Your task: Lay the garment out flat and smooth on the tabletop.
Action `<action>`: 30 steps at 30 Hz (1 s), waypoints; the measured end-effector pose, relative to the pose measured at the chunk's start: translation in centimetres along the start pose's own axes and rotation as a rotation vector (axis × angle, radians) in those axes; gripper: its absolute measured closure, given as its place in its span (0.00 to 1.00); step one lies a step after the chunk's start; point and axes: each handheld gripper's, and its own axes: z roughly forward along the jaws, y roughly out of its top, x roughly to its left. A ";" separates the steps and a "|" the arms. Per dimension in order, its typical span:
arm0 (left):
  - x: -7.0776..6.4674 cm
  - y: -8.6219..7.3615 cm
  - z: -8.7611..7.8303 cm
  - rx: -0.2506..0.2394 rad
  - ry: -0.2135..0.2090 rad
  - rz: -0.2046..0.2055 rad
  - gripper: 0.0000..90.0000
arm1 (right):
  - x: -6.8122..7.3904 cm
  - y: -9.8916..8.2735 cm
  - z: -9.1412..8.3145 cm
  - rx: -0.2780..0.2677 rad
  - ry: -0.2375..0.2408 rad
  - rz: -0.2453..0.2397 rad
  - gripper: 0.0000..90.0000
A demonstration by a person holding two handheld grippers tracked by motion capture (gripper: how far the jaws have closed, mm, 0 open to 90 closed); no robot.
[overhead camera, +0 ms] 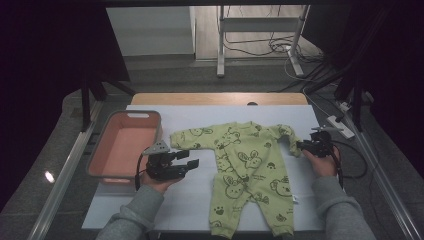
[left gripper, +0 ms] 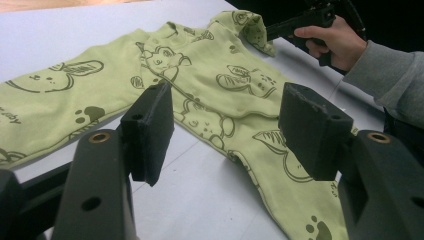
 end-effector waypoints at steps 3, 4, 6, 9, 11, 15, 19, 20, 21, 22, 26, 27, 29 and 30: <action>0.2 -0.1 0.0 0.008 0.000 -0.005 0.43 | 0.4 0.0 -0.3 0.015 0.003 -0.003 0.88; 0.2 -0.1 0.0 0.008 0.004 -0.005 0.42 | 0.4 0.0 -0.4 0.020 0.002 -0.005 0.91; 0.1 -0.1 -0.2 0.001 0.008 -0.004 0.42 | 0.5 0.1 -0.7 0.029 -0.017 -0.020 0.93; -0.2 -0.1 -0.4 -0.004 0.007 0.001 0.42 | 0.0 0.3 -1.4 0.015 -0.051 -0.020 0.93; -0.2 -0.1 -0.4 -0.005 0.004 0.002 0.42 | -0.6 0.7 -2.1 -0.004 -0.070 -0.010 0.93; -0.1 -0.1 -0.2 -0.005 0.001 -0.002 0.42 | -2.0 1.7 -3.0 -0.045 -0.084 0.016 0.93; 0.0 0.0 -0.1 -0.005 0.000 -0.003 0.42 | -3.4 2.6 -2.9 -0.057 -0.084 0.039 0.93; 0.1 0.0 0.0 -0.004 0.002 -0.004 0.42 | -3.7 2.8 -2.7 -0.055 -0.084 0.047 0.93; 0.1 0.0 0.0 -0.004 0.002 -0.005 0.42 | -4.1 2.9 -2.4 -0.047 -0.086 0.057 0.93; 0.1 0.0 0.0 -0.004 0.004 -0.005 0.42 | -4.3 2.9 -2.3 -0.042 -0.094 0.063 0.93; 0.2 0.0 -0.1 -0.004 0.008 -0.008 0.42 | -5.8 2.8 -2.1 -0.038 -0.111 0.108 0.94; 0.2 0.0 -0.1 -0.004 0.011 -0.010 0.42 | -6.1 2.8 -2.1 -0.037 -0.110 0.116 0.94; 0.2 0.0 -0.2 -0.006 0.011 -0.012 0.42 | -6.8 2.5 -2.1 -0.028 -0.112 0.144 0.93; 0.2 0.0 -0.2 -0.007 0.012 -0.011 0.42 | -7.0 2.5 -2.0 -0.019 -0.108 0.148 0.93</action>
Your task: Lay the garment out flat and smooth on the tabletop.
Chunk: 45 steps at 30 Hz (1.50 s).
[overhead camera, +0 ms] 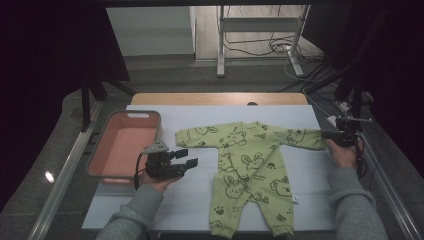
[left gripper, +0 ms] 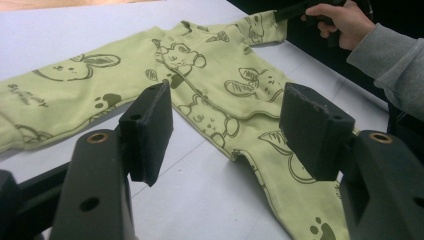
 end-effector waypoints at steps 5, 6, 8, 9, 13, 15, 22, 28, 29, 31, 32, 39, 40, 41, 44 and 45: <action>-0.1 0.0 0.0 0.002 0.000 0.005 0.42 | 0.2 -0.4 0.7 0.048 -0.016 -0.013 0.93; -0.1 0.0 0.0 0.001 -0.001 0.005 0.42 | 0.3 -0.4 0.7 0.056 -0.019 -0.012 0.93; 0.0 0.0 0.0 -0.001 -0.001 0.002 0.42 | 0.3 -0.4 0.8 0.068 -0.019 -0.014 0.90; 0.0 0.0 0.0 -0.002 -0.002 0.002 0.42 | 0.3 -0.5 0.7 0.068 -0.019 -0.014 0.86; -0.1 0.1 0.2 -0.001 -0.007 0.005 0.42 | 1.0 -0.2 -0.3 0.008 -0.056 -0.031 0.67; -0.1 0.2 0.3 0.000 -0.010 0.008 0.42 | 1.7 0.1 -1.3 -0.045 -0.054 -0.048 0.63; 0.0 0.3 0.3 -0.002 -0.014 0.009 0.42 | 6.2 -0.4 -3.0 -0.080 0.110 -0.139 0.60; 0.3 0.4 0.4 -0.001 -0.017 0.007 0.42 | 10.3 -3.5 -2.3 0.005 0.219 -0.224 0.58; 0.3 0.4 0.4 -0.001 -0.018 0.008 0.42 | 11.0 -4.1 -2.0 0.023 0.238 -0.235 0.58; 0.3 0.4 0.5 0.000 -0.019 0.009 0.42 | 11.7 -4.8 -1.6 0.046 0.249 -0.247 0.58; 0.3 0.4 0.5 0.001 -0.019 0.010 0.42 | 12.3 -5.3 -1.3 0.065 0.254 -0.267 0.58; 0.3 0.4 0.5 0.001 -0.017 0.008 0.42 | 14.0 -6.4 -0.6 0.116 0.206 -0.327 0.78; 0.3 0.4 0.5 0.001 -0.017 0.009 0.42 | 14.1 -6.5 -0.7 0.118 0.201 -0.324 0.83; 0.3 0.4 0.4 0.000 -0.017 0.008 0.42 | 14.1 -6.6 -0.9 0.119 0.211 -0.331 0.91; 0.4 0.4 0.4 -0.001 -0.017 0.006 0.42 | 14.3 -7.1 -1.4 0.126 0.219 -0.338 0.96; 0.4 0.4 0.4 -0.001 -0.017 0.006 0.42 | 14.3 -7.2 -1.6 0.127 0.213 -0.328 0.96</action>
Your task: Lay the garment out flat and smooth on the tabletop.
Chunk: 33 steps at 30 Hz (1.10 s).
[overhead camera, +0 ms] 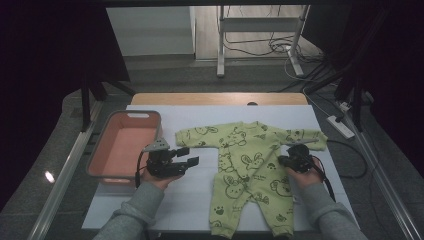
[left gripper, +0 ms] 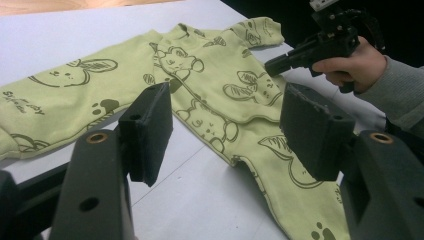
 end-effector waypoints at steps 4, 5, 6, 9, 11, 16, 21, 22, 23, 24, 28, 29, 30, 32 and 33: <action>0.0 0.0 0.0 -0.003 -0.004 -0.001 0.42 | -0.2 -0.6 -0.7 0.010 -0.002 0.029 0.97; 0.0 0.0 0.0 -0.002 -0.004 -0.001 0.41 | -0.3 -0.9 -0.9 0.012 -0.003 0.032 0.97; 0.0 0.0 0.0 -0.002 -0.005 -0.001 0.41 | -0.3 -1.0 -1.1 0.014 -0.004 0.035 0.97; 0.1 0.0 0.0 -0.003 -0.008 -0.004 0.41 | -0.3 -1.9 -1.9 0.017 -0.007 0.042 0.97; 0.1 0.0 0.0 -0.001 -0.009 -0.002 0.41 | -0.3 -2.3 -2.4 0.010 -0.004 0.051 0.97; 0.1 0.0 0.1 0.001 -0.009 -0.004 0.41 | -0.1 -3.0 -3.1 0.010 0.002 0.057 0.97; 0.2 0.0 0.2 0.002 -0.005 -0.005 0.41 | 0.0 -2.9 -3.1 -0.012 0.001 0.045 0.84; 0.2 0.0 0.2 0.003 -0.004 -0.005 0.41 | 0.0 -2.8 -3.2 -0.032 -0.002 0.038 0.78; 0.2 0.0 0.2 0.003 -0.003 -0.004 0.41 | 0.1 -2.8 -3.2 -0.047 -0.001 0.036 0.75; 0.2 0.0 0.2 0.004 -0.002 -0.003 0.41 | 0.3 -2.6 -3.4 -0.063 0.006 0.028 0.71; 0.1 0.0 0.4 0.008 0.004 0.000 0.41 | 1.2 -2.1 -3.8 -0.141 0.070 -0.010 0.62; 0.0 0.0 0.4 0.007 0.006 -0.001 0.41 | 1.4 -2.0 -3.9 -0.159 0.089 -0.016 0.61; 0.0 0.0 0.4 0.007 0.006 -0.001 0.41 | 1.5 -1.9 -3.9 -0.177 0.105 -0.026 0.60; 0.0 0.1 0.6 0.007 0.006 0.000 0.41 | 1.8 -1.8 -4.1 -0.206 0.138 -0.037 0.58; 0.0 0.1 0.6 0.010 0.008 0.000 0.41 | 1.8 -1.8 -4.3 -0.222 0.150 -0.043 0.58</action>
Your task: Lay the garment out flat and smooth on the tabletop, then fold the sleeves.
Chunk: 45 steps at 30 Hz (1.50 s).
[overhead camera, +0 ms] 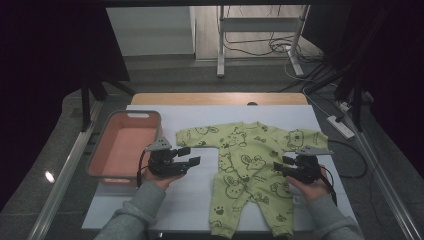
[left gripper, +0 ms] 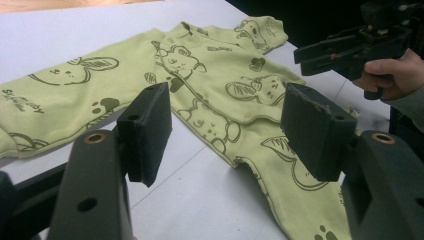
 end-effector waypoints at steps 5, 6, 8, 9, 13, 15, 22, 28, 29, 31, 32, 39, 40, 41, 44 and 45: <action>0.0 0.0 0.1 0.006 0.010 -0.006 0.40 | 0.3 0.1 -0.6 -0.049 0.044 -0.010 0.56; 0.0 0.1 0.1 0.006 0.012 -0.007 0.40 | 0.4 0.1 -0.8 -0.060 0.048 -0.013 0.56; 0.0 0.1 0.2 0.008 0.014 -0.011 0.39 | 0.4 0.2 -1.0 -0.074 0.054 -0.022 0.56; 0.0 0.1 0.3 0.010 0.016 -0.012 0.39 | 0.5 0.2 -1.2 -0.082 0.056 -0.024 0.56; 0.1 0.3 0.5 0.015 0.024 -0.018 0.39 | 0.8 0.2 -1.7 -0.096 0.071 -0.026 0.55; 0.1 0.5 0.7 0.017 0.030 -0.026 0.39 | 1.0 0.1 -1.9 -0.098 0.074 -0.030 0.55; 0.0 0.8 1.2 0.036 0.052 -0.046 0.35 | 1.2 -0.1 -2.5 -0.102 0.078 -0.031 0.54; 0.1 1.0 1.5 0.054 0.091 -0.053 0.32 | 1.4 -0.2 -2.5 -0.100 0.083 -0.035 0.54; 0.1 1.1 1.5 0.056 0.098 -0.057 0.32 | 1.4 -0.1 -2.4 -0.100 0.085 -0.037 0.54; 0.3 1.2 1.7 0.065 0.110 -0.064 0.31 | 1.5 -0.1 -2.3 -0.097 0.090 -0.041 0.54; 0.3 1.3 1.8 0.066 0.117 -0.065 0.31 | 1.6 -0.1 -2.2 -0.095 0.093 -0.042 0.54; 0.6 2.0 3.2 0.078 0.166 -0.081 0.30 | 1.9 0.1 -1.7 -0.083 0.107 -0.052 0.53; 0.6 2.2 3.6 0.084 0.178 -0.080 0.29 | 1.9 0.1 -1.7 -0.083 0.108 -0.052 0.53; 0.7 2.3 3.8 0.087 0.184 -0.079 0.29 | 1.9 0.1 -1.6 -0.082 0.110 -0.052 0.53; 0.9 2.9 4.9 0.107 0.216 -0.080 0.29 | 1.9 0.1 -1.5 -0.079 0.110 -0.054 0.53; 1.0 3.0 5.1 0.108 0.224 -0.080 0.28 | 1.9 0.1 -1.5 -0.076 0.111 -0.055 0.53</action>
